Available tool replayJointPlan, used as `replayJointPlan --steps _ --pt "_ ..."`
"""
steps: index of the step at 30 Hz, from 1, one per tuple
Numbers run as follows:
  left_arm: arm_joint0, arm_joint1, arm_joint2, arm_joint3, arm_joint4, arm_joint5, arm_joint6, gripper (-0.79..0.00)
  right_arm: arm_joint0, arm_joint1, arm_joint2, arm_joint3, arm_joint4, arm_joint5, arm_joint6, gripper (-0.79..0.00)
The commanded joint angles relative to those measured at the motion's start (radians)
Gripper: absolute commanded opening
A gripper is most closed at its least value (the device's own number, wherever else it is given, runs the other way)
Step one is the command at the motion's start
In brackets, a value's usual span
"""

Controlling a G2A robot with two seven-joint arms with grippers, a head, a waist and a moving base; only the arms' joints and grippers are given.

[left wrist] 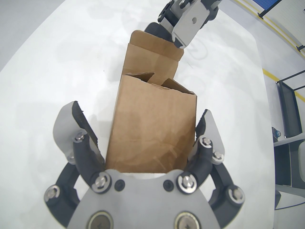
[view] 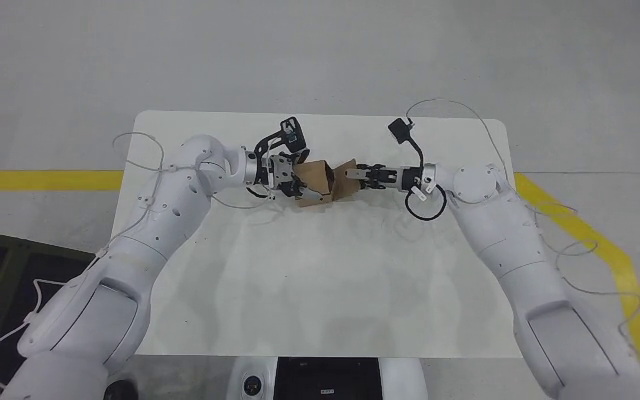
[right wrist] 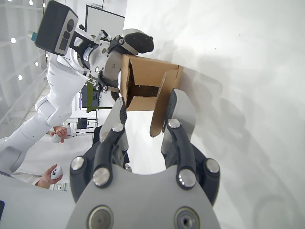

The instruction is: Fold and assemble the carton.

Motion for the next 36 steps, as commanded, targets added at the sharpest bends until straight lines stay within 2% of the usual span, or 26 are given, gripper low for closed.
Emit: replayJointPlan --steps 1,10,14,17,23,31,36 --pt "0.004 0.001 -0.001 -0.005 -0.002 0.000 -0.002 0.000 -0.002 -0.003 -0.004 -0.009 0.016 0.002 0.006 -0.462" --pt "0.013 0.007 -0.011 -0.012 -0.006 0.000 -0.014 0.000 -0.005 -0.022 -0.032 -0.010 0.068 0.001 0.018 -0.465" --pt "0.017 0.009 -0.017 -0.018 -0.008 0.005 -0.021 0.000 -0.016 -0.031 -0.038 0.015 0.103 0.007 -0.008 -0.499" --pt "0.020 0.010 -0.020 -0.022 -0.009 0.007 -0.024 0.000 -0.027 -0.038 -0.044 0.034 0.122 0.012 -0.031 -0.554" --pt "0.023 0.013 -0.026 -0.028 -0.009 0.009 -0.030 0.000 -0.037 -0.050 -0.046 0.048 0.159 0.022 -0.058 -0.597" --pt "0.028 0.015 -0.032 -0.034 -0.013 0.011 -0.038 0.000 -0.046 -0.064 -0.045 0.052 0.232 0.031 -0.033 -0.511" --pt "0.031 0.017 -0.036 -0.040 -0.014 0.010 -0.042 0.000 -0.051 -0.070 -0.043 0.065 0.245 0.042 -0.049 -0.554"
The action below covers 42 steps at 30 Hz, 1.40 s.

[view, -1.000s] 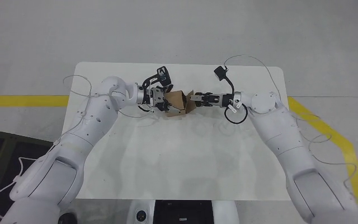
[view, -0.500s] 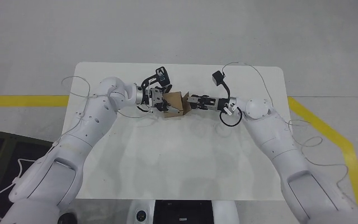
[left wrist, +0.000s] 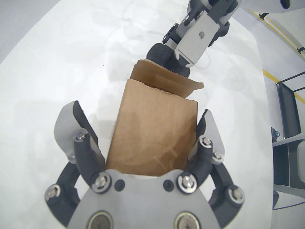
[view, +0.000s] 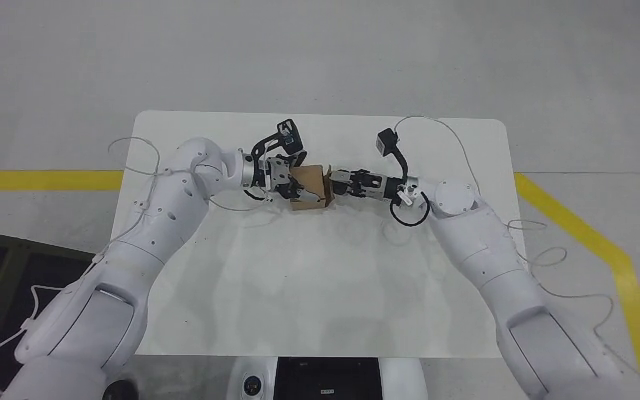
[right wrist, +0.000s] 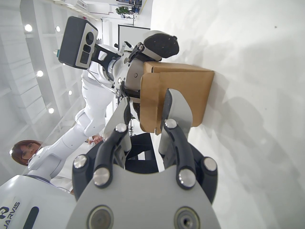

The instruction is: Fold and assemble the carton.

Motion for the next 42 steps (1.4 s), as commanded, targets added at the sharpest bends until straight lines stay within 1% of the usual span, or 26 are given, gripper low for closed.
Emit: replayJointPlan --steps 1,2,6,11,14,17,24,31,38,42 --pt "0.002 0.001 -0.002 -0.003 0.000 0.000 -0.002 0.000 -0.004 -0.003 0.001 0.005 0.008 0.007 -0.012 -0.563" --pt "0.003 0.001 -0.003 -0.004 -0.001 0.000 -0.003 0.000 -0.006 -0.004 0.002 0.006 0.013 0.009 -0.020 -0.566" --pt "0.006 0.003 -0.006 -0.009 -0.001 0.001 -0.005 0.000 -0.014 -0.010 0.000 0.009 0.020 0.018 -0.039 -0.625" --pt "0.010 0.006 -0.012 -0.016 0.001 0.007 -0.007 0.000 -0.011 -0.017 -0.008 0.012 0.007 0.019 -0.033 -0.656" --pt "0.014 0.008 -0.016 -0.020 0.002 0.010 -0.007 0.000 -0.001 -0.019 -0.013 0.015 -0.015 0.008 -0.024 -0.643" --pt "0.017 0.009 -0.019 -0.025 0.002 0.014 -0.010 0.000 0.018 -0.018 -0.015 0.019 -0.049 -0.006 -0.007 -0.613" --pt "0.022 0.012 -0.023 -0.033 -0.001 0.018 -0.017 0.000 0.046 -0.015 -0.020 0.024 -0.111 -0.038 0.042 -0.600" --pt "0.024 0.011 -0.023 -0.034 -0.008 0.018 -0.022 0.000 0.071 -0.013 -0.033 0.030 -0.184 -0.064 0.064 -0.606" --pt "0.022 0.011 -0.023 -0.031 -0.012 0.015 -0.027 0.000 0.088 -0.019 -0.046 0.027 -0.217 -0.068 0.062 -0.603" --pt "0.020 0.011 -0.024 -0.026 -0.013 0.014 -0.026 0.000 0.103 -0.022 -0.055 0.028 -0.243 -0.073 0.061 -0.622"
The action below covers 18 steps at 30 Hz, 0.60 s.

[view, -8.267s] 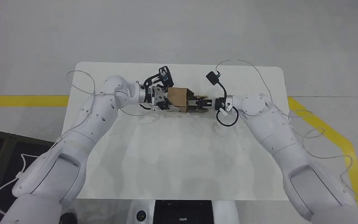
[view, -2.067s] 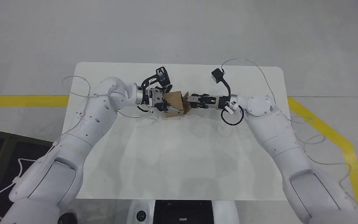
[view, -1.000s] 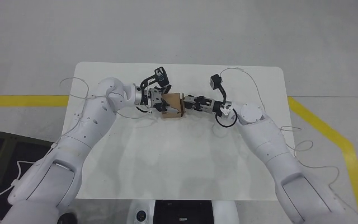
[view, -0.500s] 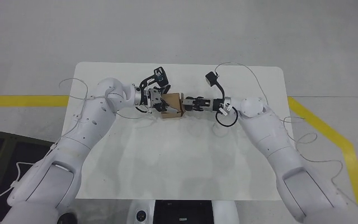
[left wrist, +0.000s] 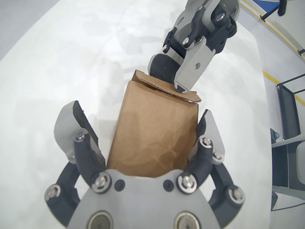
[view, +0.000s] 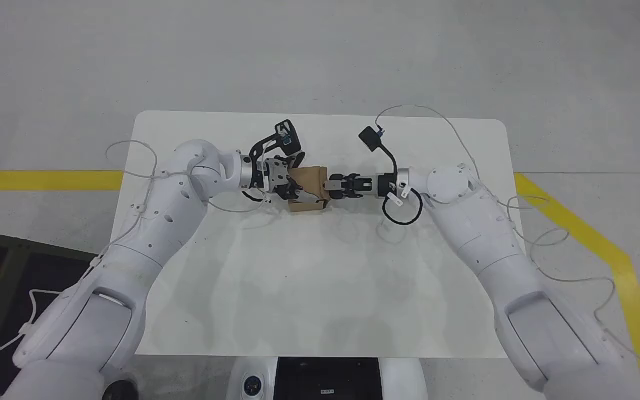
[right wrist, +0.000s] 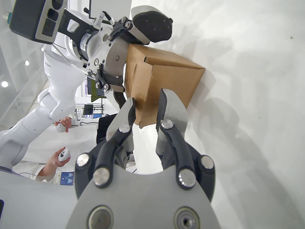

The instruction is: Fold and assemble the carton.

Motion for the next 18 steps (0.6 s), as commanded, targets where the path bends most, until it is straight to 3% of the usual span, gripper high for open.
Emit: replayJointPlan --steps 1,18 --pt "-0.001 0.000 0.000 0.003 -0.001 0.000 0.000 0.000 0.008 -0.001 -0.004 0.002 -0.014 -0.003 0.000 -0.628" --pt "-0.008 -0.004 0.005 0.012 -0.006 -0.003 0.001 0.000 0.051 -0.011 -0.023 0.041 -0.074 -0.026 0.000 -0.634"
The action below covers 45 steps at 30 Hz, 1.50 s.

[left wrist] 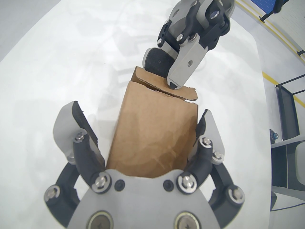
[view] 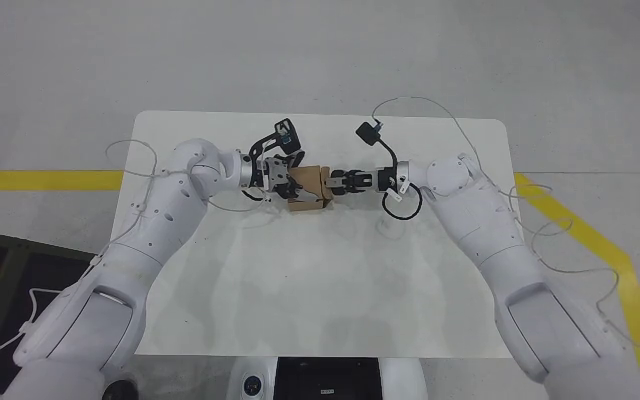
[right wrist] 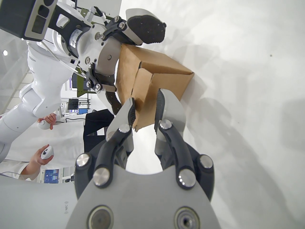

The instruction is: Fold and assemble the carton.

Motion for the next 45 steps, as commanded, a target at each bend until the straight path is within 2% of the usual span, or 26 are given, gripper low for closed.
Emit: replayJointPlan --steps 1,20,29,33,39,45 --pt "-0.001 0.000 0.000 0.001 0.000 0.000 0.001 0.000 0.003 -0.003 -0.005 0.002 -0.006 0.002 -0.002 -0.634" --pt "-0.001 -0.002 0.001 0.001 0.002 -0.002 0.004 0.000 0.027 -0.033 -0.035 0.016 0.017 -0.027 0.000 -0.631" --pt "0.002 0.003 -0.013 0.002 -0.009 -0.003 0.005 0.000 0.018 -0.027 -0.010 0.030 0.049 -0.056 0.004 -0.576" --pt "0.002 0.012 -0.037 -0.003 -0.033 -0.013 0.011 0.000 0.009 -0.015 0.011 0.023 0.051 -0.055 0.011 -0.566" --pt "0.018 0.033 -0.091 -0.008 -0.160 -0.020 -0.007 0.000 -0.012 0.002 0.042 -0.010 0.057 -0.055 0.010 -0.551" --pt "0.045 0.068 -0.170 -0.070 -0.256 0.033 -0.076 0.000 -0.048 0.024 0.098 -0.087 0.069 -0.171 -0.058 -0.517"
